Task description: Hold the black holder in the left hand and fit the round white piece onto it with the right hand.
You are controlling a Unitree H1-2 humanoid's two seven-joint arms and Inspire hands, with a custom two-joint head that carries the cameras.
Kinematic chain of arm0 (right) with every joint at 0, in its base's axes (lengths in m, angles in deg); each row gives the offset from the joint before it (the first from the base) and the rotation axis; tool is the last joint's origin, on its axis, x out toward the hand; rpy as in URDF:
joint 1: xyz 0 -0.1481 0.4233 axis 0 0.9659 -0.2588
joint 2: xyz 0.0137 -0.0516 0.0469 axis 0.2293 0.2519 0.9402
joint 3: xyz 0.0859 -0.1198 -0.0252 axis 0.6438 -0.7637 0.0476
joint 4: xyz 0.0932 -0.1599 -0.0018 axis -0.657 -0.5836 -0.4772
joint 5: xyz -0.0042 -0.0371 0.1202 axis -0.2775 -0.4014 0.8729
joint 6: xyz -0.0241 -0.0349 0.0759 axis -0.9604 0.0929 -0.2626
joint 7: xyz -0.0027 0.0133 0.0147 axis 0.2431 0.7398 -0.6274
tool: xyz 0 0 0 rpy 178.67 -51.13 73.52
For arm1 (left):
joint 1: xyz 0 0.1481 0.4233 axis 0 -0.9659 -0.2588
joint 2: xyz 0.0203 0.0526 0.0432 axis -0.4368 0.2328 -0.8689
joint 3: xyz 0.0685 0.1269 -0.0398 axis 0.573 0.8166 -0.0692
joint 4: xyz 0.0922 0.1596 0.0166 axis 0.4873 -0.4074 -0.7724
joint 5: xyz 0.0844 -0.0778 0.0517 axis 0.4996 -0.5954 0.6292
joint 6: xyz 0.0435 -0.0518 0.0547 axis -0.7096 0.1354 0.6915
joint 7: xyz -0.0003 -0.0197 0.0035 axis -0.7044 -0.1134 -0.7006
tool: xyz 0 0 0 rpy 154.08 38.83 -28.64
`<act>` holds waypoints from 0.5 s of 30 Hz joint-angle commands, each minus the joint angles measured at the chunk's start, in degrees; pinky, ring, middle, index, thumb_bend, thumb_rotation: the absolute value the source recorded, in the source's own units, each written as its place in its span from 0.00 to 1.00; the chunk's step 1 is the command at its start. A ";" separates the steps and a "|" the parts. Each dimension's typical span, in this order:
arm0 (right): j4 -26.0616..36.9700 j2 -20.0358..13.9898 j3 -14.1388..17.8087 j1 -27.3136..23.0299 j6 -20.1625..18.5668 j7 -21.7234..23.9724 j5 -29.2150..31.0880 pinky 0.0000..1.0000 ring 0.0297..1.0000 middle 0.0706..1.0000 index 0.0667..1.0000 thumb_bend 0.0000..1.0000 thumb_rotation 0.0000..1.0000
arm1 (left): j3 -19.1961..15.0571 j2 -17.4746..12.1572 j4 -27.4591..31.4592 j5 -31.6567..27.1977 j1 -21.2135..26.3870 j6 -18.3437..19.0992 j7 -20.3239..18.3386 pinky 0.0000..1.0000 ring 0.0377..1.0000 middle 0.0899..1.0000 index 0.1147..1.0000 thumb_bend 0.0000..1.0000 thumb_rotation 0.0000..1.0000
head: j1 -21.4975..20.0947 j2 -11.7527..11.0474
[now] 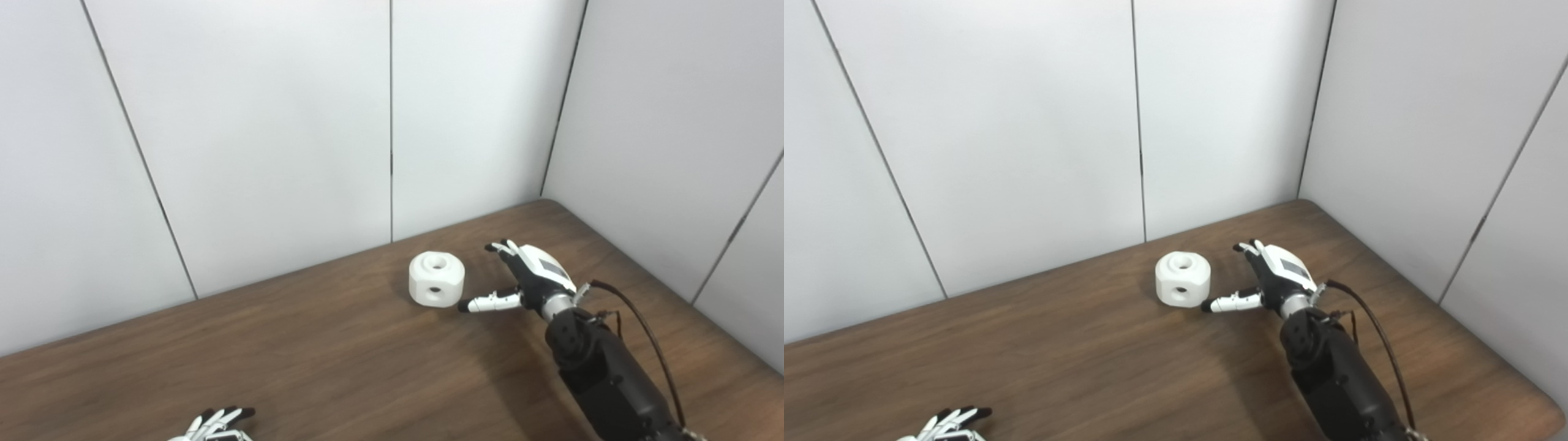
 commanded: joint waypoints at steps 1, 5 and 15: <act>0.75 -1.22 -0.45 -3.04 0.08 0.38 0.95 1.00 1.00 1.00 0.90 1.00 0.51 | 0.05 -0.30 -0.13 0.44 -0.24 -0.25 -0.24 1.00 0.92 0.86 0.41 0.51 0.05 | 0.07 0.01; 0.26 -2.55 -1.69 -5.03 0.10 1.17 0.62 1.00 1.00 1.00 0.91 1.00 0.52 | 0.12 -0.21 -0.25 0.53 -0.19 -0.13 -0.54 1.00 0.93 0.87 0.41 0.51 0.05 | 0.29 -0.32; -0.64 -3.43 -4.47 -7.98 0.76 1.65 2.49 0.99 1.00 1.00 0.90 0.99 0.46 | 0.27 0.13 -0.61 0.84 -0.83 -0.63 0.13 1.00 0.93 0.87 0.41 0.51 0.05 | 1.42 -1.19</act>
